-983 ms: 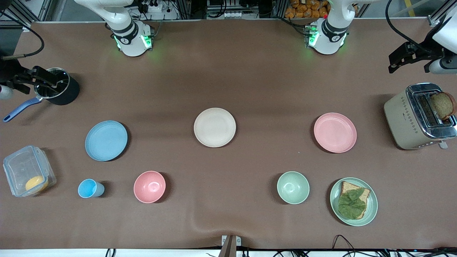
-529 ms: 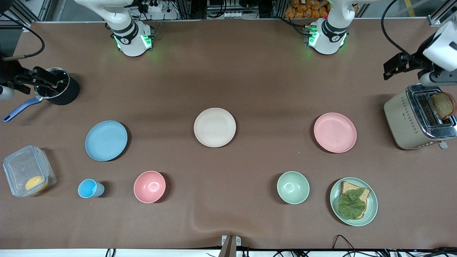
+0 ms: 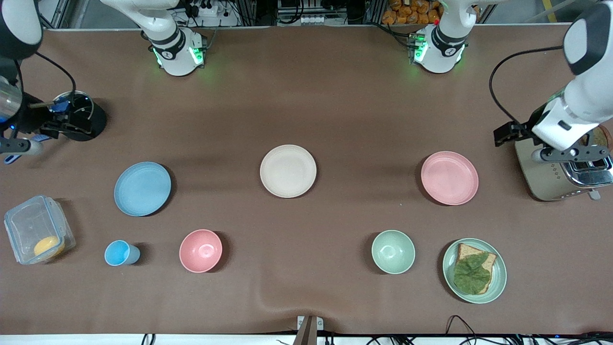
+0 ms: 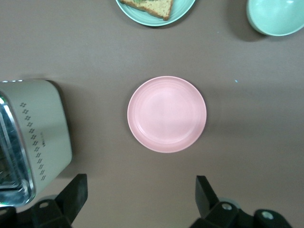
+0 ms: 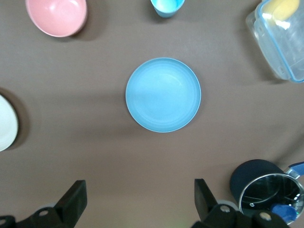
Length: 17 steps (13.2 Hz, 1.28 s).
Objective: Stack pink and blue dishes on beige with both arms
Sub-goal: 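Reach both grippers toward the pink and blue plate rims, then grip the pink and blue plate rims with the left and right grippers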
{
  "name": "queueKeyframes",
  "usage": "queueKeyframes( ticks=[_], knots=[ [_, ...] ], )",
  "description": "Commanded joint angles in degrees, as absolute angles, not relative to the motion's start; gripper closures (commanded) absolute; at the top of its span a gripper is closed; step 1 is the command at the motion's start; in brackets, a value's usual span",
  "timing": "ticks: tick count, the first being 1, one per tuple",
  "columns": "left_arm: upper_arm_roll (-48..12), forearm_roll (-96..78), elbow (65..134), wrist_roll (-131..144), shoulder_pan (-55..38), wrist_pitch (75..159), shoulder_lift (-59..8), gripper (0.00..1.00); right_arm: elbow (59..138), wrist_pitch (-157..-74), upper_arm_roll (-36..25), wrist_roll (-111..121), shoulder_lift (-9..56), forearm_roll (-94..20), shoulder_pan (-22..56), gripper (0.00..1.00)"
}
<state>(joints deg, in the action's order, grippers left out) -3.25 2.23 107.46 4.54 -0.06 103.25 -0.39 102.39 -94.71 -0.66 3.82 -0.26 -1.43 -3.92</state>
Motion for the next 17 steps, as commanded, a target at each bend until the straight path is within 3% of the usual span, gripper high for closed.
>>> queueKeyframes(
  ticks=[1, 5, 9, 12, 17],
  knots=[
    [-3.3, 2.0, 111.7, 4.5, 1.1, 108.4, -2.2, 0.00, 104.9, -97.6, 0.2, 4.4, 1.5, -1.1, -6.4, 0.00],
    [-3.3, 2.5, 112.2, 4.5, 3.9, 114.2, -9.8, 0.00, 104.9, -102.4, 0.2, 6.4, 8.0, -0.8, -9.0, 0.00],
    [-3.3, 2.6, 113.0, 4.5, 4.7, 121.4, -16.9, 0.00, 110.5, -113.5, 0.2, 11.7, 11.2, -0.4, -11.2, 0.00],
    [-3.4, 2.6, 113.0, 4.5, 4.8, 125.8, -21.6, 0.06, 115.8, -121.9, 0.1, 13.2, 13.2, 0.5, -12.0, 0.00],
    [-3.4, 2.0, 113.0, 3.8, 5.9, 126.8, -26.0, 0.17, 115.8, -132.6, 0.1, 18.5, 22.9, 0.8, -15.1, 0.00]
  ],
)
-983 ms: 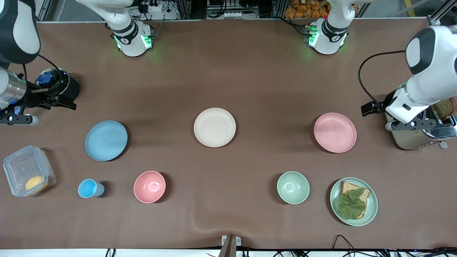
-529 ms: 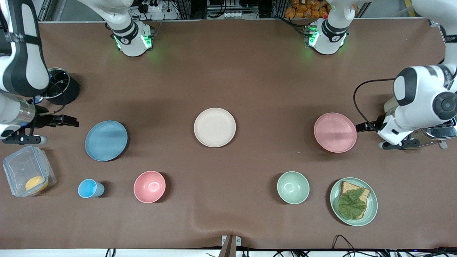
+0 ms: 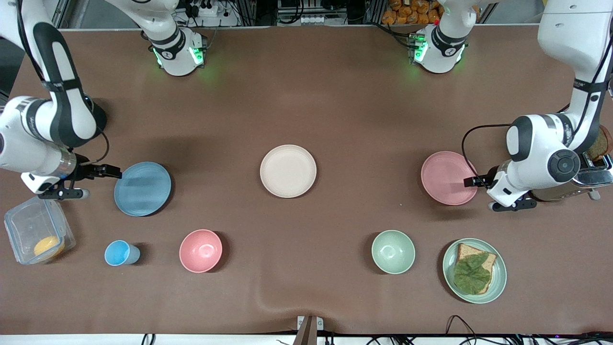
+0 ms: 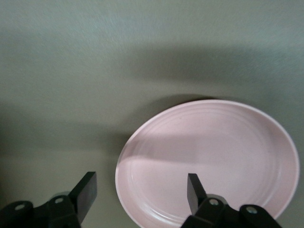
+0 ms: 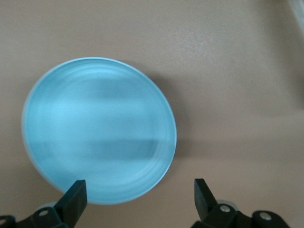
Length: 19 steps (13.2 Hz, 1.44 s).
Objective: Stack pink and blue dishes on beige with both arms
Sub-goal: 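Grip the pink and blue plate rims with the left and right grippers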
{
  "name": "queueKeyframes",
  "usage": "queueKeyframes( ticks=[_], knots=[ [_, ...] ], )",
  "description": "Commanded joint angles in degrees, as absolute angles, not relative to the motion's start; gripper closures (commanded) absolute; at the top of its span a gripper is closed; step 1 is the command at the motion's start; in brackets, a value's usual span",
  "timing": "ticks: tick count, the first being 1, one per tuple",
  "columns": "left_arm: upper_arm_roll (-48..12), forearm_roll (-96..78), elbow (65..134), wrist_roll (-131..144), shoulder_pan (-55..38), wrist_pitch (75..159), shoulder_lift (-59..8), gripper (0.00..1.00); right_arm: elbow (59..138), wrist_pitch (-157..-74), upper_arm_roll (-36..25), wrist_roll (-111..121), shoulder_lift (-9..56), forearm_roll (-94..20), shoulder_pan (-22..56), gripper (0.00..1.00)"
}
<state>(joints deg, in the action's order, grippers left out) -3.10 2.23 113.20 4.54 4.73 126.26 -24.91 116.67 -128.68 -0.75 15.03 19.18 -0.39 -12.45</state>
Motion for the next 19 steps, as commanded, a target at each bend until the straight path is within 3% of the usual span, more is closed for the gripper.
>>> queueKeyframes(
  ticks=[1, 5, 8, 9, 10, 11, 13, 15, 19],
  knots=[
    [-3.5, 2.1, 112.9, 3.6, 7.1, 126.8, -26.8, 0.17, 115.7, -134.9, 0.2, 19.1, 24.8, 0.8, -15.4, 0.00],
    [-3.7, 2.1, 112.9, 3.5, 7.6, 127.1, -28.3, 0.19, 115.5, -138.2, 0.2, 18.9, 28.0, 0.5, -16.1, 0.00],
    [-3.7, 2.0, 112.8, 3.6, 8.0, 127.4, -29.3, 0.28, 115.6, -139.2, 0.2, 18.5, 29.7, 0.0, -16.6, 0.00],
    [-3.7, 2.0, 112.8, 3.6, 8.0, 127.4, -29.4, 0.32, 115.6, -139.2, 0.3, 18.4, 29.8, -0.1, -16.7, 0.05],
    [-3.7, 2.0, 112.7, 3.6, 8.0, 127.6, -29.6, 0.41, 115.7, -139.0, 0.3, 18.1, 29.8, -0.2, -16.7, 0.75],
    [-3.8, 1.9, 112.5, 3.6, 8.0, 127.6, -30.0, 0.48, 115.7, -139.0, 0.3, 18.1, 29.9, -0.9, -16.7, 1.00],
    [-3.9, 1.9, 112.4, 3.6, 8.0, 127.6, -30.1, 0.77, 115.7, -138.7, 0.3, 18.1, 30.3, -1.3, -16.4, 1.00],
    [-4.0, 1.8, 112.3, 3.6, 8.0, 127.6, -30.1, 0.96, 115.7, -138.7, 0.3, 18.1, 30.4, -1.3, -16.4, 1.00],
    [-4.0, 1.5, 112.4, 3.4, 8.0, 127.6, -30.0, 1.00, 115.7, -138.5, 0.3, 18.1, 30.3, -1.3, -16.3, 1.00]
  ],
)
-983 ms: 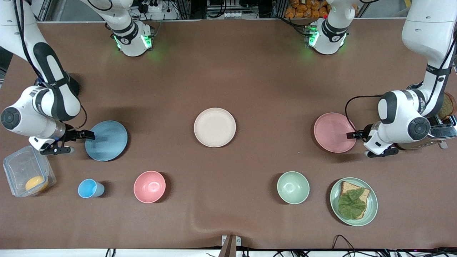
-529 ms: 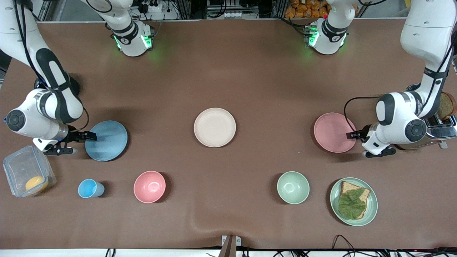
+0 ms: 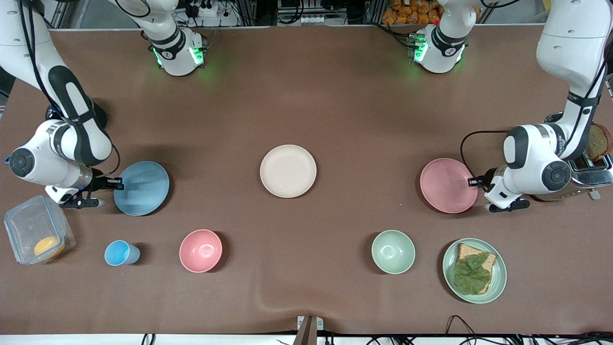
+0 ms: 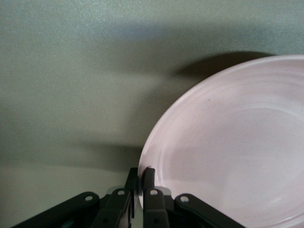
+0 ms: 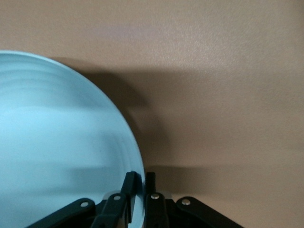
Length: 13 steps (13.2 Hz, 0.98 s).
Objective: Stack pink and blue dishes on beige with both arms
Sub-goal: 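Lift the pink and blue plates with the left and right grippers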
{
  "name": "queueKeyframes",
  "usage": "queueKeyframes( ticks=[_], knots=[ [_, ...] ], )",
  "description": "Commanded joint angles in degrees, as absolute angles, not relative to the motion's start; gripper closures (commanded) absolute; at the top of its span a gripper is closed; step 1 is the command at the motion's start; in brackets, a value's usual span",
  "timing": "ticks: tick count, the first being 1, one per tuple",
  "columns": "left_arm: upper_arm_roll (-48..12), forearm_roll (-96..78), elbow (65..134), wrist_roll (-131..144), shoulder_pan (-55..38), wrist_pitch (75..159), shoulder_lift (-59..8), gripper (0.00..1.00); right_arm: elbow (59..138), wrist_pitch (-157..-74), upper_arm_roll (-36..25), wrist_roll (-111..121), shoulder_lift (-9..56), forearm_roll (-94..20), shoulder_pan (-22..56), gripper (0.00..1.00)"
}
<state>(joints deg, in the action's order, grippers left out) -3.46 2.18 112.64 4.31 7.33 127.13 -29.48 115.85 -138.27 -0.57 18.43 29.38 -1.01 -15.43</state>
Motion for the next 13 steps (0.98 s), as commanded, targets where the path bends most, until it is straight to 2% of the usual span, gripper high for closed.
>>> queueKeyframes(
  ticks=[1, 4, 8, 13],
  knots=[
    [-4.7, 0.7, 112.5, 2.7, 8.0, 127.4, -29.4, 1.00, 115.6, -138.4, 0.3, 18.1, 30.2, -1.3, -16.3, 1.00],
    [-8.7, -1.8, 112.6, 1.8, 8.3, 123.2, -25.2, 1.00, 114.6, -134.9, 0.3, 18.5, 28.6, -1.3, -15.7, 1.00],
    [-15.7, -7.3, 111.4, 3.6, 8.1, 118.3, -18.8, 1.00, 106.6, -122.4, 0.4, 19.1, 28.1, -1.1, -15.7, 1.00],
    [-24.7, -9.9, 109.3, 19.2, 4.9, 118.5, -20.3, 1.00, 100.0, -110.9, 0.7, 19.0, 28.0, -1.4, -15.7, 1.00]
  ],
)
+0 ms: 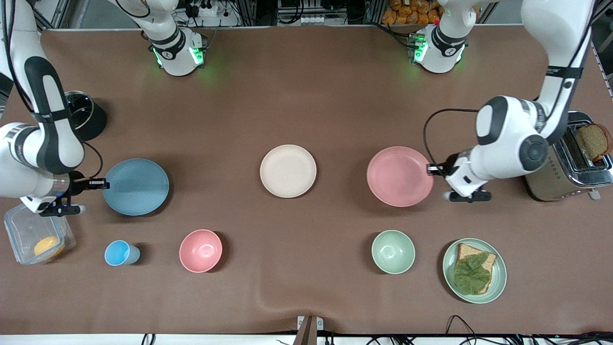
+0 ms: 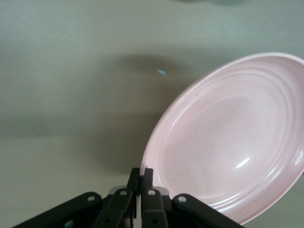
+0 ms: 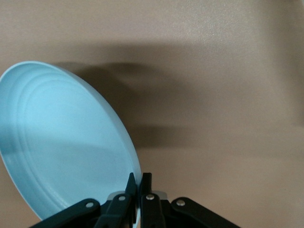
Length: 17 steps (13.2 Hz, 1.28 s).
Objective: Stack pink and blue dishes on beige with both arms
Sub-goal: 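Lower the pink plate onto the beige plate with the left gripper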
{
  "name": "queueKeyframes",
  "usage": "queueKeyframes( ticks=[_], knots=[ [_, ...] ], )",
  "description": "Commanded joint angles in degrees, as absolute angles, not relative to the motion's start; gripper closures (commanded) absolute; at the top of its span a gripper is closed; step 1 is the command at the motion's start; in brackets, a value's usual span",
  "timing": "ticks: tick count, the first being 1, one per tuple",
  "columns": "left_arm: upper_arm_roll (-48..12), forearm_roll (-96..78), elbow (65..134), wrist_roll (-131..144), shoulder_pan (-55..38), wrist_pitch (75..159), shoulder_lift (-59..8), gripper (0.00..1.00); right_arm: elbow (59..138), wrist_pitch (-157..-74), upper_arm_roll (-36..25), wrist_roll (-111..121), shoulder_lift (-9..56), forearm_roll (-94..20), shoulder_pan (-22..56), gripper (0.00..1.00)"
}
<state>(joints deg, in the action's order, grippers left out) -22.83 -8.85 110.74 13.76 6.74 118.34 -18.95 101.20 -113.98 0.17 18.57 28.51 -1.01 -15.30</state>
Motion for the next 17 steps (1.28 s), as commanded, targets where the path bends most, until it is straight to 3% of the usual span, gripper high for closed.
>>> queueKeyframes(
  ticks=[1, 10, 17],
  knots=[
    [-24.8, -10.0, 108.3, 22.4, 2.5, 119.5, -21.3, 1.00, 100.0, -110.1, 1.0, 18.9, 27.9, -1.9, -15.9, 1.00],
    [-24.7, -9.4, 105.4, 48.2, -15.3, 134.3, -30.4, 1.00, 100.3, -97.3, 1.1, 20.0, 25.7, -13.1, -15.7, 1.00],
    [-24.3, -9.2, 103.9, 57.6, -20.7, 141.0, -34.8, 1.00, 102.3, -95.5, 1.1, 19.2, 24.7, -14.9, -14.6, 1.00]
  ],
)
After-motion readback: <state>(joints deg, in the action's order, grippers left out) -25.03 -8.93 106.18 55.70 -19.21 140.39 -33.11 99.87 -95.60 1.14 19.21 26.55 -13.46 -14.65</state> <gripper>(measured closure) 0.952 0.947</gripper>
